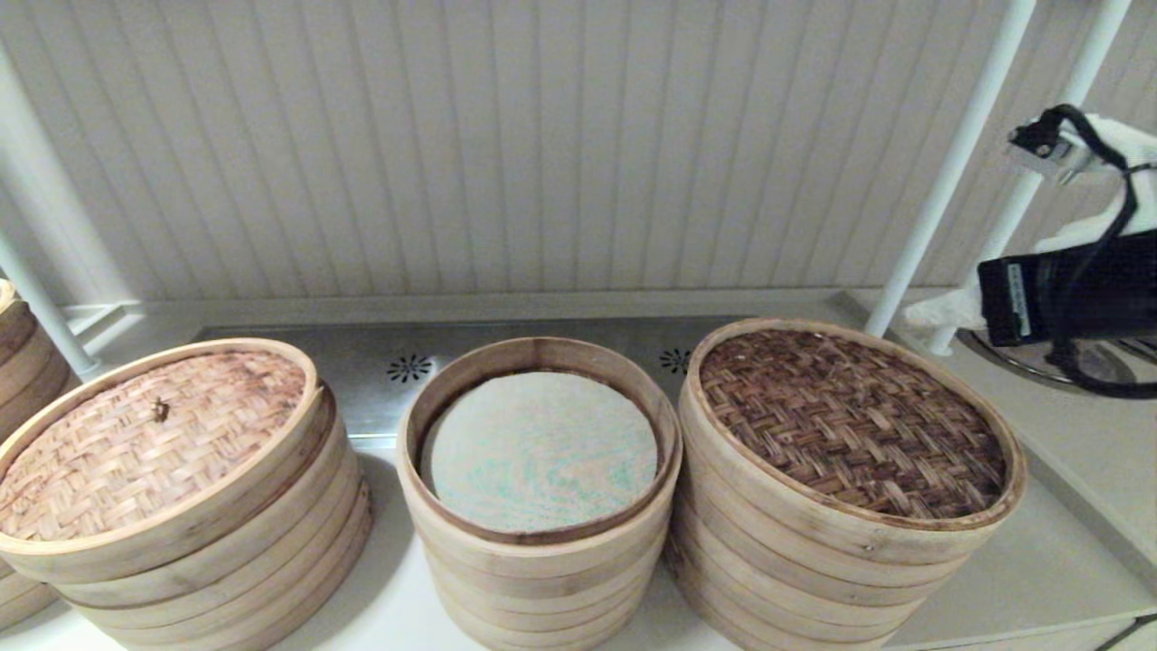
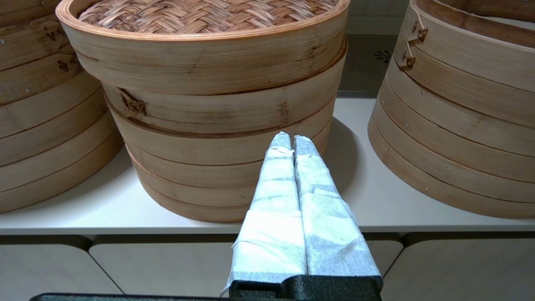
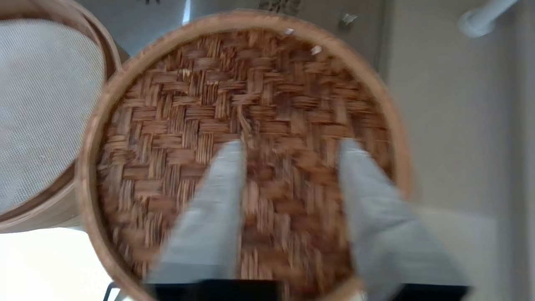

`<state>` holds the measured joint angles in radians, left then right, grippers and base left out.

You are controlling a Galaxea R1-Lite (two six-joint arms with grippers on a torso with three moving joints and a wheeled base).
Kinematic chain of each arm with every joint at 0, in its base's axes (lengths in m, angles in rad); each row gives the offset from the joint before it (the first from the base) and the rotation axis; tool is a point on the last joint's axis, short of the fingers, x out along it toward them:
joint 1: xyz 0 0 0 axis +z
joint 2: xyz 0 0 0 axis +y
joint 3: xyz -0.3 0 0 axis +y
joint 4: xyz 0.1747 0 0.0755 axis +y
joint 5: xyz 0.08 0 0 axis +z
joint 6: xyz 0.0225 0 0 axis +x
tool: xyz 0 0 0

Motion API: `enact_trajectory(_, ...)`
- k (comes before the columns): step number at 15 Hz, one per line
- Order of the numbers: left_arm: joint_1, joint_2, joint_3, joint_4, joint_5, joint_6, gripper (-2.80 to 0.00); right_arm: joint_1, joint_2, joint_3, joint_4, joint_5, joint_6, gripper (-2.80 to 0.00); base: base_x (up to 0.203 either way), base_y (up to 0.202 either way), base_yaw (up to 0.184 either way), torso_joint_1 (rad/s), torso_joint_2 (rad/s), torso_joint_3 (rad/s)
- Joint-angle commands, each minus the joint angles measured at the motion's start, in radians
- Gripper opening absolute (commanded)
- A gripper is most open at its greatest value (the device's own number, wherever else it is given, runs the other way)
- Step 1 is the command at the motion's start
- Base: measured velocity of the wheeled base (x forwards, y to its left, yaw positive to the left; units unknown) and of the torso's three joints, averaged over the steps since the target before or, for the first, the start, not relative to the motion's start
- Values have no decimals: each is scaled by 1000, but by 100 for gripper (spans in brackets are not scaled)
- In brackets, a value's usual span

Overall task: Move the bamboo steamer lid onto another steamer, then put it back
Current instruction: Pick up the steamer

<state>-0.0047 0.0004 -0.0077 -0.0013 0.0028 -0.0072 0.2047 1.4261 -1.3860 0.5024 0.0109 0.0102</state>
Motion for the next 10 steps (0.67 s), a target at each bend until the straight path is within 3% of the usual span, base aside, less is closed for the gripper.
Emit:
enact_trajectory(1, 0, 0, 0, 0, 0, 0, -280, 31, 74, 0, 0, 1, 2, 0, 0, 0, 0, 0, 0, 0)
enact_trajectory(10, 0, 0, 0, 0, 0, 0, -280, 55, 128, 59, -4, -4, -3, 0, 0, 0, 0, 0, 0, 0)
